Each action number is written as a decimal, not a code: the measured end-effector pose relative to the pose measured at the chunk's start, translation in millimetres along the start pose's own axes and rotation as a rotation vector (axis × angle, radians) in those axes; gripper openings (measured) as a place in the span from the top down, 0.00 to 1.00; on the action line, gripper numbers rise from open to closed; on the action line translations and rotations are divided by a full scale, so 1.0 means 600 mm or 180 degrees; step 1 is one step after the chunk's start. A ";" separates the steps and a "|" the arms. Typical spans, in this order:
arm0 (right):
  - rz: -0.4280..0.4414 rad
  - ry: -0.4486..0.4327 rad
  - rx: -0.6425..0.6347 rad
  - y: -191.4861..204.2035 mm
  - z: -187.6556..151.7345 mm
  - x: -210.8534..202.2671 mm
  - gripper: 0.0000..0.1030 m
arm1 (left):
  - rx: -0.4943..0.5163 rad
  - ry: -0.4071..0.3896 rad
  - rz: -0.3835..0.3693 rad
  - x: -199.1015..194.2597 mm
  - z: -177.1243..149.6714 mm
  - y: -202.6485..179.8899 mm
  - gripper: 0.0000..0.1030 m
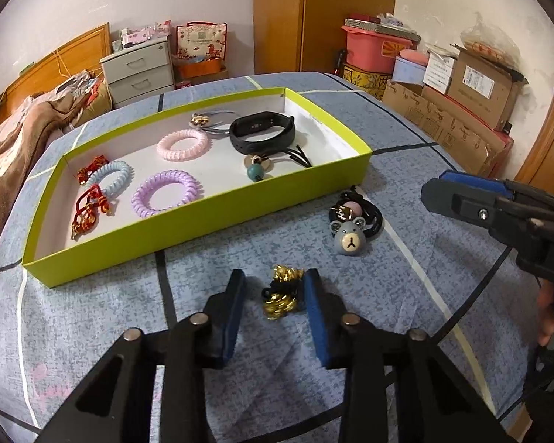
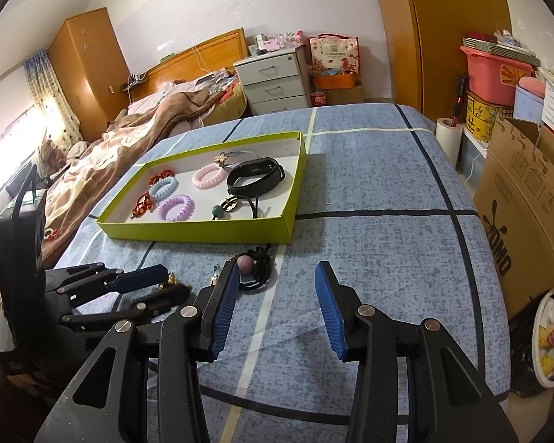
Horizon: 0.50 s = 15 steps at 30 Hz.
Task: Organize jewelry
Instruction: 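Grasp gold charm with left gripper while right grasps bear charm with pink bead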
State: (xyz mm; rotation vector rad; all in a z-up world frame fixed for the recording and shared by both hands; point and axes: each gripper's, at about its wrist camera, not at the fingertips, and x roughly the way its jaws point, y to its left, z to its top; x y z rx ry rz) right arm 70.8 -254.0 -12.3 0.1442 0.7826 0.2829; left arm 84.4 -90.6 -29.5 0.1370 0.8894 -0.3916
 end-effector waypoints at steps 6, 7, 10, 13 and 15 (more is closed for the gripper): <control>-0.0028 0.0049 -0.0025 0.007 -0.001 0.006 0.57 | -0.0129 0.0000 -0.0109 -0.006 -0.003 0.017 0.82; -0.0035 0.0062 -0.0035 0.010 -0.001 0.008 0.57 | -0.0160 -0.0007 -0.0115 -0.007 -0.004 0.020 0.83; -0.0029 0.0095 -0.0082 0.021 0.000 0.016 0.57 | -0.0239 -0.0058 -0.0118 -0.016 -0.008 0.030 0.83; -0.0007 0.0135 -0.0125 0.035 -0.003 0.025 0.57 | -0.0307 -0.0100 -0.0118 -0.024 -0.010 0.041 0.83; -0.0018 0.0168 -0.0130 0.041 -0.003 0.032 0.57 | -0.0348 -0.0122 -0.0122 -0.028 -0.012 0.048 0.83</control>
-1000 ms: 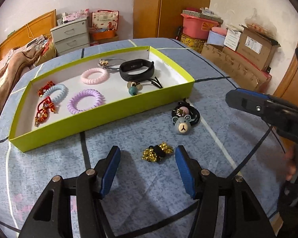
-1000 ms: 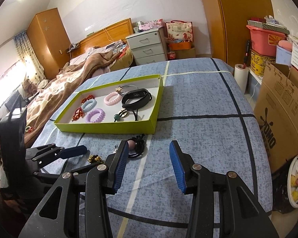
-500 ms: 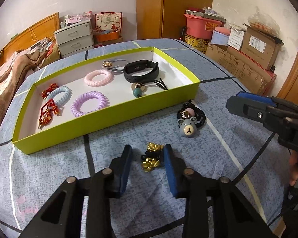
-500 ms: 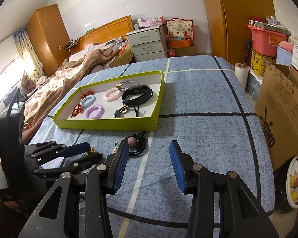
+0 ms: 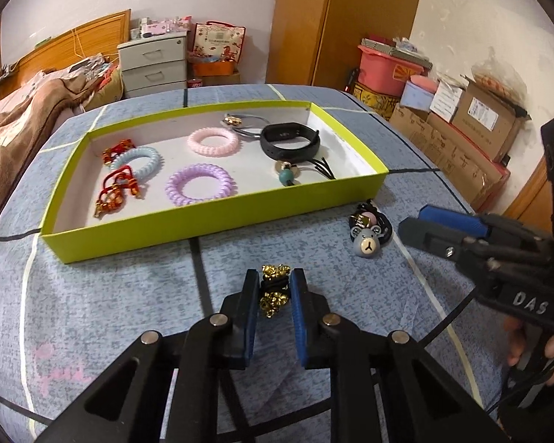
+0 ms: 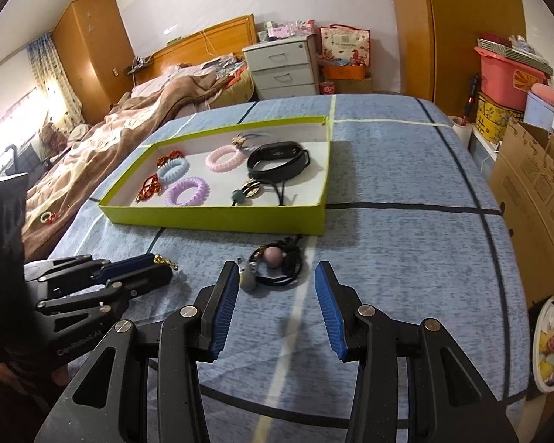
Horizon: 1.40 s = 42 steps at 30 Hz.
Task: Organize jewelry
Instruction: 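Grasp gold charm with left gripper while right grasps bear charm with pink bead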
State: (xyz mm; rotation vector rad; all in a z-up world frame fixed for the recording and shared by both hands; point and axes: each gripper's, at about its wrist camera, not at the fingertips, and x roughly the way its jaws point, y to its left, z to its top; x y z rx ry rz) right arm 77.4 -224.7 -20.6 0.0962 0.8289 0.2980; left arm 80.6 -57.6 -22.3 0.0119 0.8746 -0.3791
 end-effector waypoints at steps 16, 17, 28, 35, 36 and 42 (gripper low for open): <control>-0.0274 0.0274 -0.0232 0.045 0.005 0.053 0.37 | -0.0205 -0.0061 -0.0030 -0.015 -0.011 0.037 0.83; -0.0279 0.0287 -0.0240 0.046 0.005 0.056 0.36 | -0.0209 -0.0063 -0.0038 -0.015 -0.012 0.038 0.83; -0.0468 0.0285 -0.0141 0.033 0.006 0.061 0.36 | -0.0247 -0.0055 -0.0053 -0.012 -0.011 0.044 0.83; -0.0550 0.0258 -0.0091 0.026 0.007 0.054 0.58 | -0.0245 -0.0056 -0.0036 -0.012 -0.011 0.045 0.83; -0.0552 0.0254 -0.0076 0.023 0.006 0.051 0.60 | -0.0250 -0.0051 -0.0036 -0.011 -0.011 0.046 0.83; -0.0555 0.0251 -0.0058 0.016 0.004 0.046 0.73 | -0.0236 -0.0064 -0.0027 -0.016 -0.013 0.042 0.83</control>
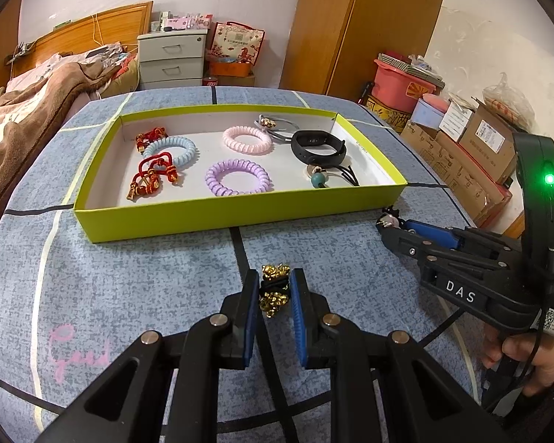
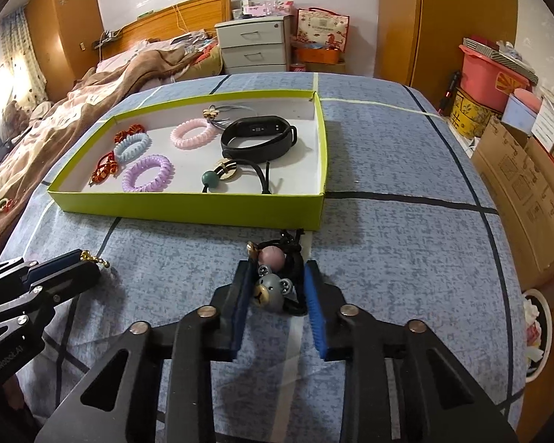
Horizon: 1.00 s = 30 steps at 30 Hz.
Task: Organize jewelry
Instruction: 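Grasp gold charm with left gripper while right grasps bear charm with pink bead, then carry gold charm into green box with left while right carries bear charm there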
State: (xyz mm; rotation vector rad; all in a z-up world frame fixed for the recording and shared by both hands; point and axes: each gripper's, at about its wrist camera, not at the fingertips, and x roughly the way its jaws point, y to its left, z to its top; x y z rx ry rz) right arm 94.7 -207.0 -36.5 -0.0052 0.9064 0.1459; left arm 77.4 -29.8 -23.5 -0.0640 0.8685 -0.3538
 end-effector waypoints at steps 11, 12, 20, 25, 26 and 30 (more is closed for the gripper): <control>0.0116 -0.0091 0.0066 -0.008 -0.004 -0.014 0.83 | -0.0012 0.0000 0.0026 -0.004 0.000 0.000 0.82; 0.0136 -0.0103 0.0071 -0.009 -0.005 -0.016 0.83 | -0.0009 -0.0003 0.0030 -0.005 0.000 -0.001 0.83; 0.0269 -0.0200 0.0117 -0.008 -0.004 -0.033 0.84 | -0.0002 -0.0038 0.0037 -0.011 0.003 -0.001 0.83; 0.0344 -0.0262 0.0135 -0.006 -0.001 -0.042 0.84 | -0.0013 -0.0114 0.0048 -0.024 0.009 0.005 0.83; 0.0357 -0.0283 0.0136 -0.004 0.001 -0.044 0.84 | -0.0017 -0.0134 0.0063 -0.027 0.012 0.008 0.83; 0.0395 -0.0349 0.0121 0.002 0.009 -0.052 0.84 | -0.0040 -0.0175 0.0123 -0.036 0.023 0.021 0.82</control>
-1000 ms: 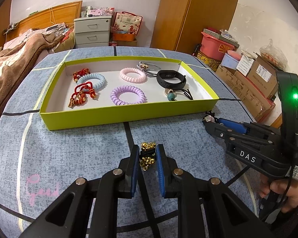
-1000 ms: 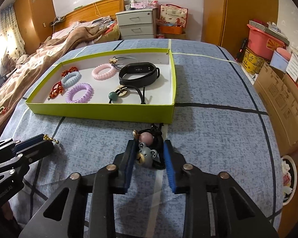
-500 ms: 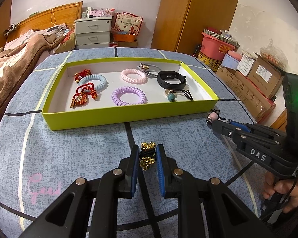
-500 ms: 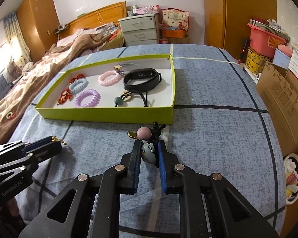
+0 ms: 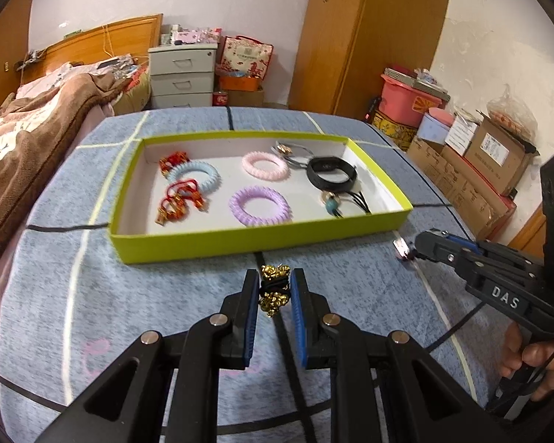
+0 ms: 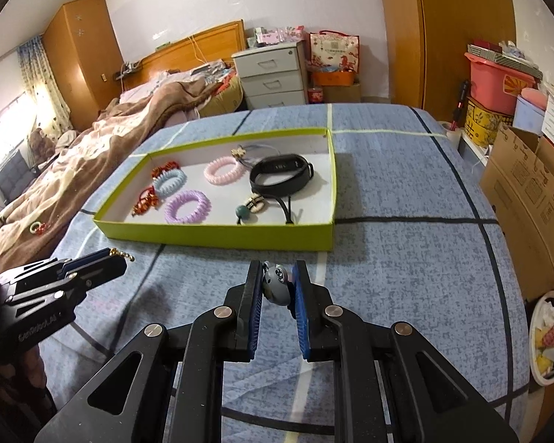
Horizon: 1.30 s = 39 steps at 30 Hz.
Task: Organize jewelry
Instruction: 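Carry gold charm into green box with left while right carries bear charm there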
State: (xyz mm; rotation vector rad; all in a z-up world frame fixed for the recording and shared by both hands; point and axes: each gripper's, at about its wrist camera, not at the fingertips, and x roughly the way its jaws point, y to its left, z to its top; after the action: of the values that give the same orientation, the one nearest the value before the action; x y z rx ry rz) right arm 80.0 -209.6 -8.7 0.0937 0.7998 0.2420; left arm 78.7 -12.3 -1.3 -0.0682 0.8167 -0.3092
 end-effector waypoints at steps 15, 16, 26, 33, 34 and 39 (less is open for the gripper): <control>0.0273 -0.0140 0.0020 0.007 0.052 -0.004 0.84 | -0.0003 -0.0096 0.0021 -0.006 0.040 0.023 0.83; 0.0291 -0.0137 0.0026 0.008 0.055 -0.002 0.84 | 0.0000 -0.0101 0.0027 -0.005 0.045 0.025 0.82; 0.0525 -0.0077 -0.0038 0.039 0.106 0.053 0.84 | 0.0020 -0.0075 0.0109 0.026 0.091 0.049 0.83; 0.0629 -0.0058 -0.0043 0.055 0.146 0.092 0.84 | -0.0045 -0.0046 0.0117 0.048 0.111 0.069 0.83; 0.0650 -0.0054 -0.0046 0.056 0.147 0.096 0.84 | -0.0047 -0.0029 0.0118 0.052 0.114 0.071 0.82; 0.0659 0.0046 -0.0041 0.062 0.156 0.134 0.84 | -0.0067 0.0011 0.0113 0.072 0.121 0.080 0.83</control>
State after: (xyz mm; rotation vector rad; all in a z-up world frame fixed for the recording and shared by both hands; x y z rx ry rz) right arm 194.6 -152.9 6.9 0.1630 0.8032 0.4438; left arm 170.9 16.4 9.6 -0.0730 0.8237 -0.2675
